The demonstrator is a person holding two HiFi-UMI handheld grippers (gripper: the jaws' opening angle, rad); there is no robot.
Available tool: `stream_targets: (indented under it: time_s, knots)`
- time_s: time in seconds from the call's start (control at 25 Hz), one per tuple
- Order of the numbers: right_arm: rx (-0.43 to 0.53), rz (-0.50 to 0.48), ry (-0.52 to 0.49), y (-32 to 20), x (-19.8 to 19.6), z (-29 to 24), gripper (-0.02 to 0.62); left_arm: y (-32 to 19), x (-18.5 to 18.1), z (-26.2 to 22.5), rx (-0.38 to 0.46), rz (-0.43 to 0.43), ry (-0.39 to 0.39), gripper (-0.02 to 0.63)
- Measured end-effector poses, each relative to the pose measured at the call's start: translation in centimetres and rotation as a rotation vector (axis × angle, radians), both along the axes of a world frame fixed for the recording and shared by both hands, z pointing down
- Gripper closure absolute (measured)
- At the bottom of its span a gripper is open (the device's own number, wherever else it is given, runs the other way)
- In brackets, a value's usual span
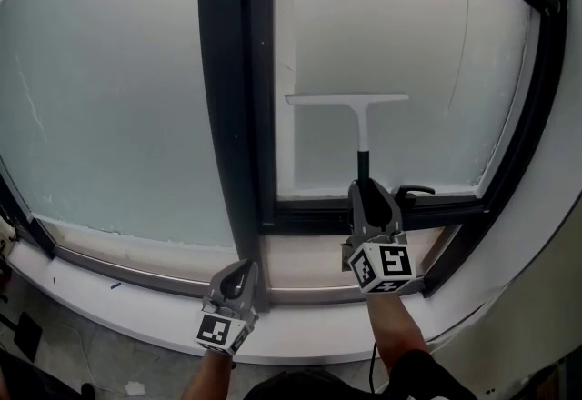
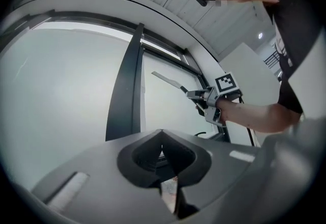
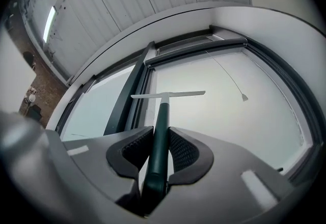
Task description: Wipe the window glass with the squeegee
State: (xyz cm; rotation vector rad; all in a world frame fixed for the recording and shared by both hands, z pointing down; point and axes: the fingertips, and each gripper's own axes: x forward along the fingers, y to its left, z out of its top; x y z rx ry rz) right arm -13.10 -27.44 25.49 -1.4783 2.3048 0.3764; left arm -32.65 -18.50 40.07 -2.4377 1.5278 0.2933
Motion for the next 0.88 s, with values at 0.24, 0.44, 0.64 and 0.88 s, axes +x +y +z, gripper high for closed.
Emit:
stream_targets:
  time_s: [0.24,0.44,0.64,0.88]
  knots:
    - [0.1,0.02,-0.017,-4.9,-0.5,-6.3,0.499,-3.2,-0.3,-2.9,0.057,-0.006,0.011,0.607]
    - [0.187,0.056,-0.029,-8.5,-2.1,-11.9,0.499,-4.9,-1.6,-4.3,0.107,-0.081,0.021,0.607]
    - [0.239,0.102,-0.06,-10.4,-3.2,-15.4,0.5,-6.2,-1.9,-4.6,0.102,-0.091,-0.008,0.607]
    - [0.297,0.208,-0.031,-11.6,-3.6,-18.2,0.5,-6.7,-2.2,-5.6,0.122,-0.107,-0.022,0.607]
